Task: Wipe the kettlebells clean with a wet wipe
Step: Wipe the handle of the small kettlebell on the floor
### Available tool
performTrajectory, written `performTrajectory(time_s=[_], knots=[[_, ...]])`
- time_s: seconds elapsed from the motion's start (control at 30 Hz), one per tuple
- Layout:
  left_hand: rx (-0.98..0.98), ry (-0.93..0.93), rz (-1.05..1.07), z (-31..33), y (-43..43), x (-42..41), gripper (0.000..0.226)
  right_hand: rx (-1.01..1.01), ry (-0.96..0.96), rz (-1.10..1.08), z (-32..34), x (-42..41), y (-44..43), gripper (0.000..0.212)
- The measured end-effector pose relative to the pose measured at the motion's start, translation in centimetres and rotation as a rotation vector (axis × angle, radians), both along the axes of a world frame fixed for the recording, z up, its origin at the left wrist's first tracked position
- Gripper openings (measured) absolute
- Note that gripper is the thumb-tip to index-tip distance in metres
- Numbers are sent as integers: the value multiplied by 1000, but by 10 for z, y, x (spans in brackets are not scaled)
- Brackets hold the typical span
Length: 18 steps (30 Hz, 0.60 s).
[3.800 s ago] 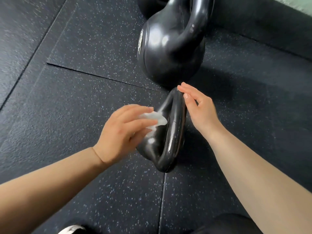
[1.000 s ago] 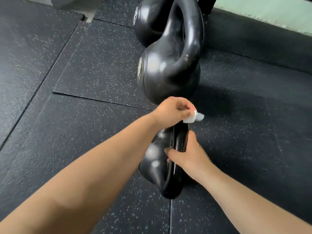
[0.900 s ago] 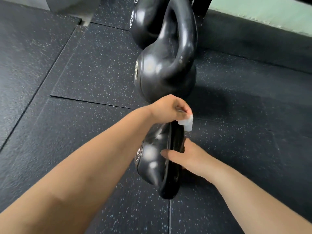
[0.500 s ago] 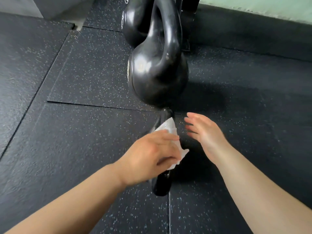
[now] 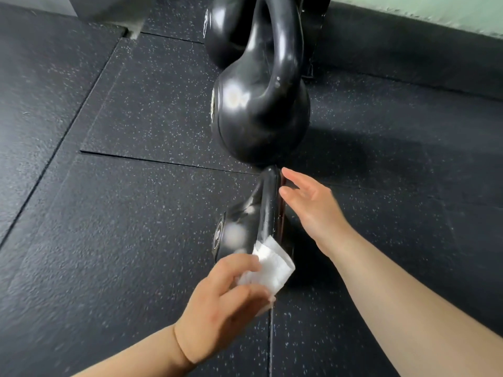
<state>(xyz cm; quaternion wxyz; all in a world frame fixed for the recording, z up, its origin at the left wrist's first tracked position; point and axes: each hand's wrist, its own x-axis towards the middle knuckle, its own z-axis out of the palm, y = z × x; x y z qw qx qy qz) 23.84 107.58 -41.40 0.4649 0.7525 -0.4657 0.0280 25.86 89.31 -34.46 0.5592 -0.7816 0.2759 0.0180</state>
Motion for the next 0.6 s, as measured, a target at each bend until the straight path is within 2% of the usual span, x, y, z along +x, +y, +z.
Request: performTrajectory(time_s=[0.1, 0.23, 0.4, 0.5, 0.6], knots=[[-70, 287, 53, 6, -5, -5, 13, 10, -1, -1, 0, 1, -2, 41], [-169, 822, 211, 27, -22, 10, 2, -1, 9, -3, 0, 1, -2, 41], [-214, 1272, 441, 50, -70, 63, 18, -29, 7, -3, -1, 1, -2, 42], [-244, 1400, 480, 49, -81, 78, 10, -34, 12, 12, 1, 1, -2, 42], [-144, 1427, 409, 37, -68, 65, 3, -72, 29, 35, 3, 1, -3, 42]])
